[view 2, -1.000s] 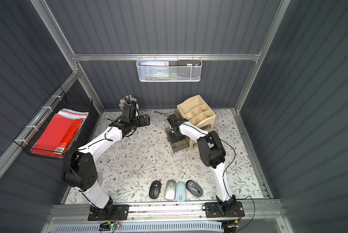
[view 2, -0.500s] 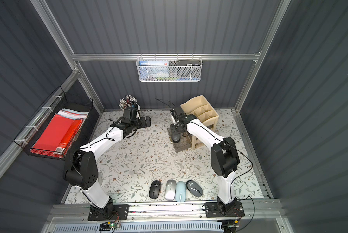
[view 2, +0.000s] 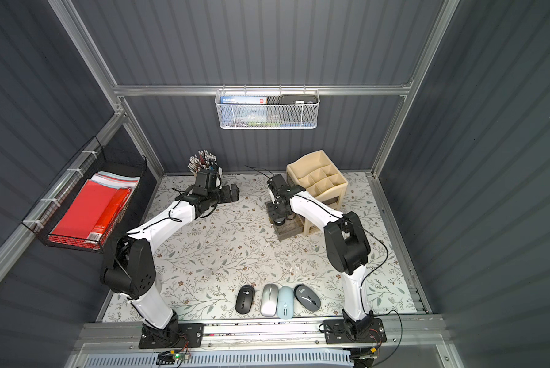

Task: Take the mice out of the drawer
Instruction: Pick up the mouse from the drawer.

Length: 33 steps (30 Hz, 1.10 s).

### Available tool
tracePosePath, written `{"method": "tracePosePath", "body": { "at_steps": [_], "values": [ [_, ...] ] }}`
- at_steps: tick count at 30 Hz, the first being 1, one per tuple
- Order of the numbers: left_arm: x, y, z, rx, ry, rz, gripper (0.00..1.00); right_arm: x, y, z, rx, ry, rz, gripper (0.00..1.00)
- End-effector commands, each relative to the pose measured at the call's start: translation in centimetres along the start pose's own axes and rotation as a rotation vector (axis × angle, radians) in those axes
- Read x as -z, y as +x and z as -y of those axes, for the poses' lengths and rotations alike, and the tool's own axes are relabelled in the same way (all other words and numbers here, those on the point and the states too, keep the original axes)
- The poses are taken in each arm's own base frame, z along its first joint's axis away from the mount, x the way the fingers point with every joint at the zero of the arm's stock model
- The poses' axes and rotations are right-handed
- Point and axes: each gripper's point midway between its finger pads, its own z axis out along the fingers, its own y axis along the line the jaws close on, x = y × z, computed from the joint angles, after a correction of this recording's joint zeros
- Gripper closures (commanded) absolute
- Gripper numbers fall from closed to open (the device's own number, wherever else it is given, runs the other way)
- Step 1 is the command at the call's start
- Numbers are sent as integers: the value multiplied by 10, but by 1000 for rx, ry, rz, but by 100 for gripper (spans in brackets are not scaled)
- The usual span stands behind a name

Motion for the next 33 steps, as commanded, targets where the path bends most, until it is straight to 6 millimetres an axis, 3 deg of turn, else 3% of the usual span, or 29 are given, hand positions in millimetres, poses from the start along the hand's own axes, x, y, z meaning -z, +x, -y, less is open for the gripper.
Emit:
{"method": "tracePosePath", "body": {
  "at_steps": [1, 5, 10, 12, 16, 19, 23, 27, 29, 31, 33],
  "values": [
    [-4, 7, -5, -17, -3, -20, 1, -6, -12, 4, -34, 41, 16, 56],
    [-4, 8, -4, -17, 0, -21, 1, -20, -10, 12, -50, 90, -1, 55],
    [-5, 9, -4, -19, 3, -22, 1, -23, -9, 16, -71, 108, 17, 52],
    [-5, 8, -4, -24, 5, -21, 1, -26, -7, 16, -74, 105, 4, 48],
    [-5, 8, -4, -26, 6, -21, 1, -43, 3, 15, -62, 104, -57, 26],
    [-4, 8, -4, -27, 5, -19, 1, -54, 10, 20, -57, 138, -94, 23],
    [-4, 8, -4, -25, 5, -20, 1, -63, 19, 27, -49, 175, -125, 24],
    [-5, 9, -3, -25, 8, -22, 1, -72, 28, 31, -46, 196, -156, 44],
    [-5, 9, -3, -25, 10, -23, 1, -76, 31, 34, -45, 214, -166, 49],
    [-5, 8, -3, -25, 10, -22, 1, -80, 35, 36, -41, 223, -182, 47],
    [-5, 8, -3, -25, 11, -20, 1, -81, 39, 37, -46, 232, -208, 34]
  ]
}}
